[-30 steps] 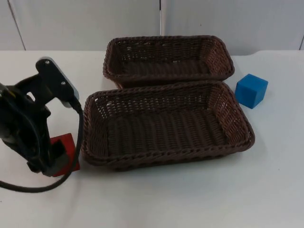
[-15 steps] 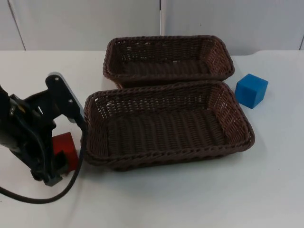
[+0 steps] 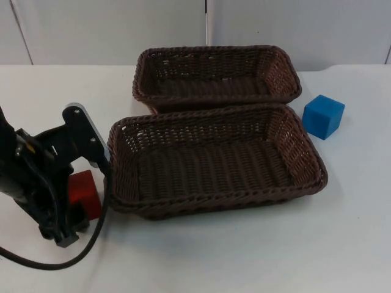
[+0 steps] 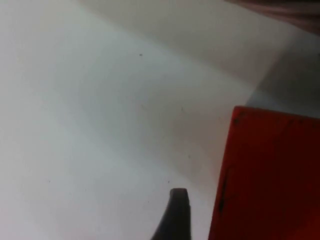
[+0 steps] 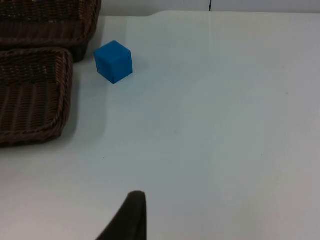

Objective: Pick up one cube with the left hand and place it into the upper basket. Pick up one cube with the right hand and place it into the lower basket.

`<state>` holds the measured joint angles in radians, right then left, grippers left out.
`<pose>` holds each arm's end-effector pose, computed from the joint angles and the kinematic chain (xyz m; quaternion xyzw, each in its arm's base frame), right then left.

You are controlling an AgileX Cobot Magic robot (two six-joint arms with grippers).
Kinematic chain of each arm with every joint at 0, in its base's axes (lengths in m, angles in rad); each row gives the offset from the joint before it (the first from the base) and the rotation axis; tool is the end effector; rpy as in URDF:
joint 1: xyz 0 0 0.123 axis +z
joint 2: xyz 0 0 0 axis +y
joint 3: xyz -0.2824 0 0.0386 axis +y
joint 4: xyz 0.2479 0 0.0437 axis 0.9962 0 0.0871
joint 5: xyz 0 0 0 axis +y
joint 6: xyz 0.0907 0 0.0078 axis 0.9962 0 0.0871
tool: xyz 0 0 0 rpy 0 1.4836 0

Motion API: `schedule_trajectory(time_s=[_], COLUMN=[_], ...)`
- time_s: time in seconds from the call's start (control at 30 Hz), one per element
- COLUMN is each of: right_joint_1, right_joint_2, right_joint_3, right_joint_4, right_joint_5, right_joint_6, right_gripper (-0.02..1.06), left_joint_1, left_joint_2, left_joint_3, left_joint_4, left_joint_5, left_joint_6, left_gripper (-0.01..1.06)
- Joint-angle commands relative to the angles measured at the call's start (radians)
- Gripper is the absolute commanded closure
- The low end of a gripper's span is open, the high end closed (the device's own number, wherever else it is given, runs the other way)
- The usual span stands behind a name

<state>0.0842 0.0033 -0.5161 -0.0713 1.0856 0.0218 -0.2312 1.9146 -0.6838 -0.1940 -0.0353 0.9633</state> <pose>-0.0069 -0.0063 0.2798 -0.0247 0.8555 -0.0082 0.5172 0.2881 -0.0672 0.0752 0.4663 0.8545 0.0640 0.2198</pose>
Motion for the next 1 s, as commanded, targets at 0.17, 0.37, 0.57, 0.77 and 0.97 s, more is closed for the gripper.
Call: schedule_trajectory(time_s=[0.17,0.37,0.57,0.77,0.97], right_joint_1=[-0.006,-0.006,-0.006,-0.006,-0.006], right_joint_2=[-0.003,-0.003,-0.003,-0.003,-0.003], right_joint_3=[0.0,0.0,0.0,0.0,0.0], right_joint_4=[0.004,0.004,0.004,0.004,0.004], right_joint_5=[-0.007,-0.007,-0.007,-0.007,-0.007], right_joint_6=[-0.009,-0.009,-0.009,-0.009,-0.009], right_gripper=[-0.01,-0.01,-0.01,-0.01,-0.01], left_joint_1=[-0.007,-0.007,-0.007,-0.007,-0.007], left_joint_2=[-0.04,-0.126,-0.248,-0.403,-0.553], left_joint_3=[-0.002,-0.002,-0.002,-0.002,-0.002], left_joint_4=[-0.003,-0.012,-0.005,-0.009,-0.009], left_joint_5=[0.109,0.227,0.431,0.469,0.463], left_joint_6=[0.0,-0.053,-0.111,-0.256,-0.341], left_gripper=[0.98,1.05,1.05,1.05,1.05])
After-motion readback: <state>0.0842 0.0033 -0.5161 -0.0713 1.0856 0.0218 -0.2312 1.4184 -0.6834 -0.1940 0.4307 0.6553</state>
